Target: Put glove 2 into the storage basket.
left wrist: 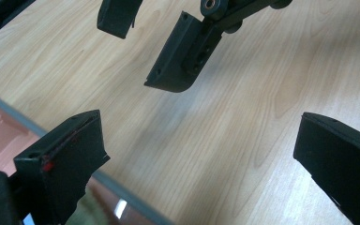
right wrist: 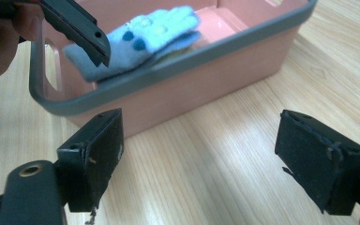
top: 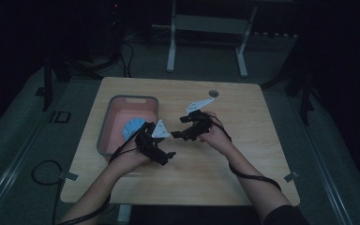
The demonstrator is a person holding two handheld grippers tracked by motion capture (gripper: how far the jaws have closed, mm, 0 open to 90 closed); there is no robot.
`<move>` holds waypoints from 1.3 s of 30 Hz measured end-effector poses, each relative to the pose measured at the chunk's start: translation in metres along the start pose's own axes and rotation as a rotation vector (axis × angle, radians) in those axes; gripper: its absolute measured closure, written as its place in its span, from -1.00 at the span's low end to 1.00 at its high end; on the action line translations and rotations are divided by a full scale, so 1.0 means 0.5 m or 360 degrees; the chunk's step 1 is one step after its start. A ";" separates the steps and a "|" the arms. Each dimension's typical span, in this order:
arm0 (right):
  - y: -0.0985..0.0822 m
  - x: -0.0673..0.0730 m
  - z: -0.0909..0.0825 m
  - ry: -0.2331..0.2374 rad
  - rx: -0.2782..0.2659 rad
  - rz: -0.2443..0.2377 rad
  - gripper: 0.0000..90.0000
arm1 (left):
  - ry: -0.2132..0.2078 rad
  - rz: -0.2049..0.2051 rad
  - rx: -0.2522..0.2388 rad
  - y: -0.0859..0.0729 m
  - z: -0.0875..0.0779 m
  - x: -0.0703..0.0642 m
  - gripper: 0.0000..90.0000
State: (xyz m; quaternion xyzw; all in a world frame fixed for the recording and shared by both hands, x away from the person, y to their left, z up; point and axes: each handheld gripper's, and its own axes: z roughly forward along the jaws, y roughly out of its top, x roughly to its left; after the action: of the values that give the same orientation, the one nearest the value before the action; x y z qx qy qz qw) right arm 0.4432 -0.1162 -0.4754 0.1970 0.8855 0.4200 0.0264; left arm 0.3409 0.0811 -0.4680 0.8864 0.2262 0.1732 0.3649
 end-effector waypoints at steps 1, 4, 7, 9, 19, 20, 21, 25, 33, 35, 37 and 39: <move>-0.005 -0.002 -0.004 -0.0003 -0.0004 0.0002 -0.65 | 0.0000 0.0000 0.0000 0.000 0.000 0.000 -0.94; -0.023 -0.006 -0.017 -0.0019 -0.0006 0.0018 -0.65 | -0.0009 0.0019 -0.0016 0.005 0.006 -0.011 -0.94; -0.033 -0.009 -0.022 -0.0026 -0.0001 0.0022 -0.65 | -0.0026 0.0014 -0.0035 0.007 0.012 -0.017 -0.94; -0.046 -0.011 -0.028 -0.0036 0.0006 0.0034 -0.65 | -0.0038 0.0032 -0.0021 0.010 0.020 -0.024 -0.94; -0.112 -0.016 -0.058 -0.0074 0.0022 0.0061 -0.65 | -0.0098 0.0092 -0.0040 0.026 0.048 -0.060 -0.94; -0.119 -0.016 -0.060 -0.0078 0.0025 0.0066 -0.65 | -0.0108 0.0097 -0.0037 0.028 0.052 -0.065 -0.94; -0.125 -0.016 -0.062 -0.0086 0.0035 0.0063 -0.65 | -0.0125 0.0103 -0.0036 0.030 0.057 -0.068 -0.94; -0.152 -0.017 -0.069 -0.0097 0.0037 0.0081 -0.65 | -0.0154 0.0129 -0.0046 0.034 0.071 -0.087 -0.94; -0.202 -0.014 -0.085 -0.0112 0.0034 0.0124 -0.65 | -0.0238 0.0170 -0.0071 0.033 0.100 -0.117 -0.94; -0.213 -0.011 -0.088 -0.0107 0.0032 0.0135 -0.65 | -0.0253 0.0175 -0.0078 0.032 0.107 -0.124 -0.94; -0.222 -0.009 -0.091 -0.0105 0.0036 0.0135 -0.65 | -0.0283 0.0179 -0.0077 0.032 0.115 -0.131 -0.94; -0.232 -0.006 -0.093 -0.0110 0.0040 0.0138 -0.65 | -0.0295 0.0187 -0.0072 0.031 0.122 -0.138 -0.94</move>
State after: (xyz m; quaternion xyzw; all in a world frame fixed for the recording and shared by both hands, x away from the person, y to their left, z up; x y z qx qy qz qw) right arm 0.3985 -0.2174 -0.5331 0.2499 0.8798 0.4026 0.0362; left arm 0.3163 0.0001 -0.5075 0.9019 0.1351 0.1167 0.3933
